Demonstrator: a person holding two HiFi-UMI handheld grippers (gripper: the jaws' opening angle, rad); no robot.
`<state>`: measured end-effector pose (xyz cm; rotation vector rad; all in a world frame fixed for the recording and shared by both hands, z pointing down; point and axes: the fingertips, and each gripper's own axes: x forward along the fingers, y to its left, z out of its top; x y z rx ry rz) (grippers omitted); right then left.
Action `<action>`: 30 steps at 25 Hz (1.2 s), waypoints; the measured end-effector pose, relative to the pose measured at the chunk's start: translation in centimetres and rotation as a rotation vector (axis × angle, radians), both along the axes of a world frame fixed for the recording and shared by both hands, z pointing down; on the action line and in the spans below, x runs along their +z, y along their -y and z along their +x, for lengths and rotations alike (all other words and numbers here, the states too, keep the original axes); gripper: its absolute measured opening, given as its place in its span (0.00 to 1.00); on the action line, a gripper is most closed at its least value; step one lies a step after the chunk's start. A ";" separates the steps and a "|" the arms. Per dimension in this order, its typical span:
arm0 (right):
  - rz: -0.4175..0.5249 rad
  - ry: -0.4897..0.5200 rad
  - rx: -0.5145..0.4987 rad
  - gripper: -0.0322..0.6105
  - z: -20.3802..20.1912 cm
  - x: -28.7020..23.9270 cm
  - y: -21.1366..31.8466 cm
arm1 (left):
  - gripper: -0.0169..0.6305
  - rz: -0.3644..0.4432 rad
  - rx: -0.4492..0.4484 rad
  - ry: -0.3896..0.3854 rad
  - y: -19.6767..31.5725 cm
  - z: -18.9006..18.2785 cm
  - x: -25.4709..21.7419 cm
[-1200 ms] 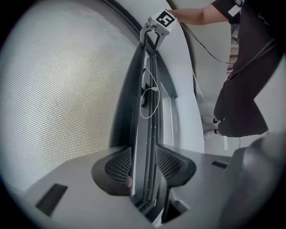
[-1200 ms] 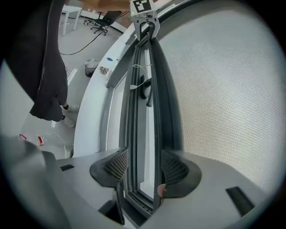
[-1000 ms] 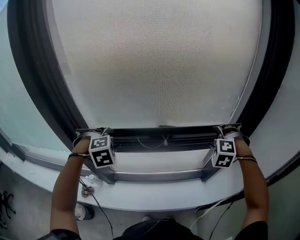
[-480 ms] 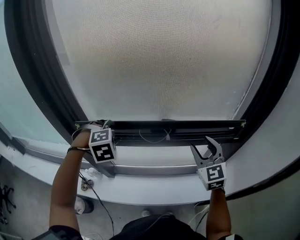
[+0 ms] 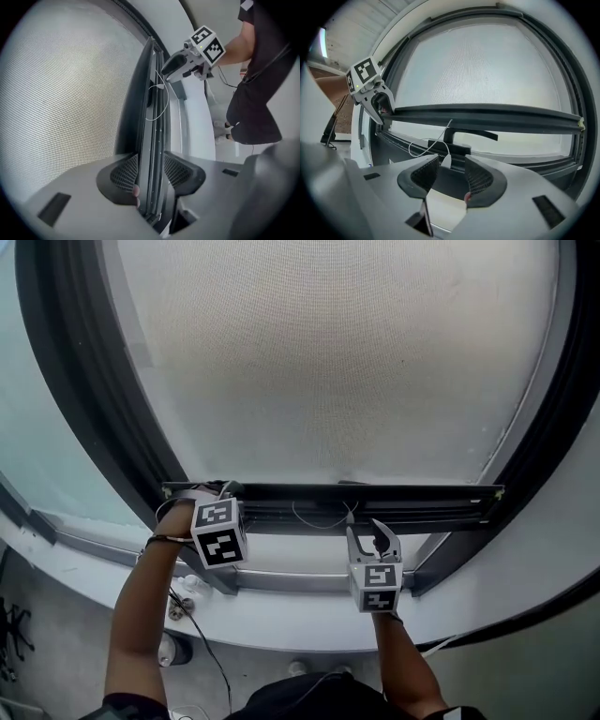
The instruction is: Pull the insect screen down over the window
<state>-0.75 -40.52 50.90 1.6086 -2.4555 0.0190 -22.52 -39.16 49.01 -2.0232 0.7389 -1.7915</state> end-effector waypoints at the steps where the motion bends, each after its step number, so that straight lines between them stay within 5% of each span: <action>1: -0.008 -0.007 -0.001 0.33 -0.3 0.3 0.3 | 0.29 0.000 0.000 0.001 0.0 0.0 0.0; 15: -0.077 -0.038 0.012 0.32 -2.2 1.6 2.1 | 0.27 -0.009 0.011 0.005 0.0 0.0 -0.1; 30: -0.075 0.034 -0.021 0.15 -1.6 1.6 2.4 | 0.27 -0.012 0.018 0.001 0.0 0.0 -0.2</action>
